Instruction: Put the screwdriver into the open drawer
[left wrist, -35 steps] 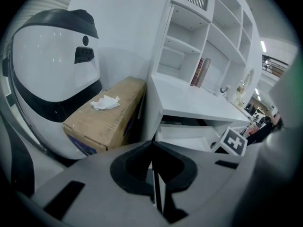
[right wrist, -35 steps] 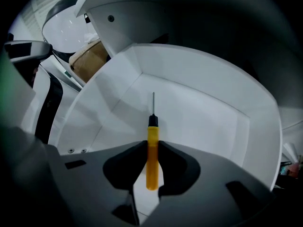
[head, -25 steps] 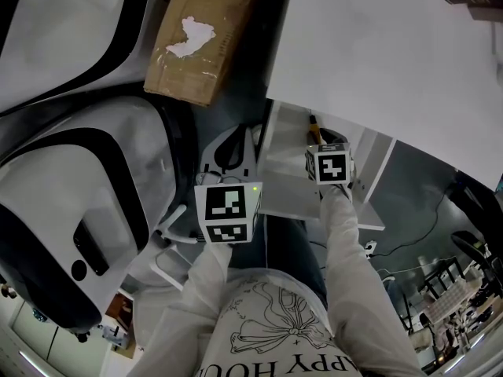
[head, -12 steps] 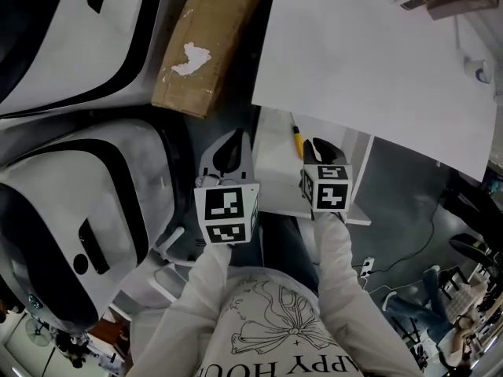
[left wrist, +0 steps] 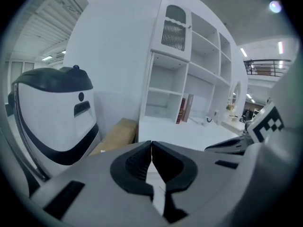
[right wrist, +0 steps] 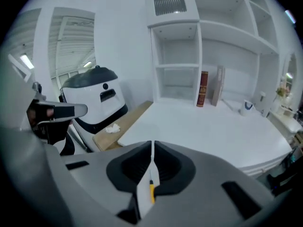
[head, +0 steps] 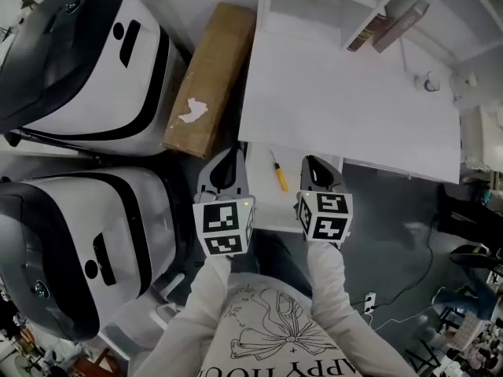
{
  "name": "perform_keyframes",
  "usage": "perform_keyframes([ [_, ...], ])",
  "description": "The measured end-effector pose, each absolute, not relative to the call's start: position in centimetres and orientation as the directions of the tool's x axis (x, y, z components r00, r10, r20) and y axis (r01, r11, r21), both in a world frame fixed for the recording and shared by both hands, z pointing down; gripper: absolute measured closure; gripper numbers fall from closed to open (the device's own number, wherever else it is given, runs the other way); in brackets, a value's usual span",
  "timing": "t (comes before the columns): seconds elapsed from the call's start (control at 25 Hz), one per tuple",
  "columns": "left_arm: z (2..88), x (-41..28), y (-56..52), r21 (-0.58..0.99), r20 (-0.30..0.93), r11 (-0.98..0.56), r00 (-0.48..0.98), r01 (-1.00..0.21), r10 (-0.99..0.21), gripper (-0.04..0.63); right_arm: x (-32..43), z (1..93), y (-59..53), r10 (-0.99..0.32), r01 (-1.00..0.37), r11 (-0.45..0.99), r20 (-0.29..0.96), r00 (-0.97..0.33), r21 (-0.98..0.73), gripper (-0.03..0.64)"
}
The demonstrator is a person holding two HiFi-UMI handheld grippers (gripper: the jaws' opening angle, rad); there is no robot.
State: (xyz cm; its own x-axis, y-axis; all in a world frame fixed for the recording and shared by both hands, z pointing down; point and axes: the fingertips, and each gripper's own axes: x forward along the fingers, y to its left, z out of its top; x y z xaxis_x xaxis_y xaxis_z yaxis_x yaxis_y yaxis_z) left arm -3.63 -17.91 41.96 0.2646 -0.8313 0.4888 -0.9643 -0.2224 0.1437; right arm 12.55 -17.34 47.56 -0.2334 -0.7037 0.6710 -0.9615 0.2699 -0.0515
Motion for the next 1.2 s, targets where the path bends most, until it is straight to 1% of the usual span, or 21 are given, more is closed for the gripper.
perform_keyframes([
  [0.28, 34.7, -3.1, -17.2, 0.119, 0.377, -0.242, 0.27, -0.963, -0.886, 0.589, 13.4, 38.4, -17.3, -0.823, -0.97, 0.242, 0.523, -0.22, -0.028, 0.604],
  [0.48, 30.5, -2.7, -17.0, 0.1, 0.3, -0.255, 0.274, -0.962, -0.914, 0.589, 13.4, 33.5, -17.3, -0.873, -0.97, 0.24, 0.43, -0.228, -0.028, 0.604],
  [0.88, 25.2, -2.8, -16.0, 0.079, 0.199, -0.263, 0.274, -0.962, -0.941, 0.589, 13.2, 27.1, -16.9, -0.928, -0.971, 0.239, 0.287, -0.238, -0.032, 0.611],
  [1.2, 23.1, -2.8, -15.3, 0.057, 0.146, -0.263, 0.268, -0.963, -0.952, 0.589, 13.3, 25.1, -16.4, -0.942, -0.97, 0.241, 0.229, -0.244, -0.041, 0.612],
])
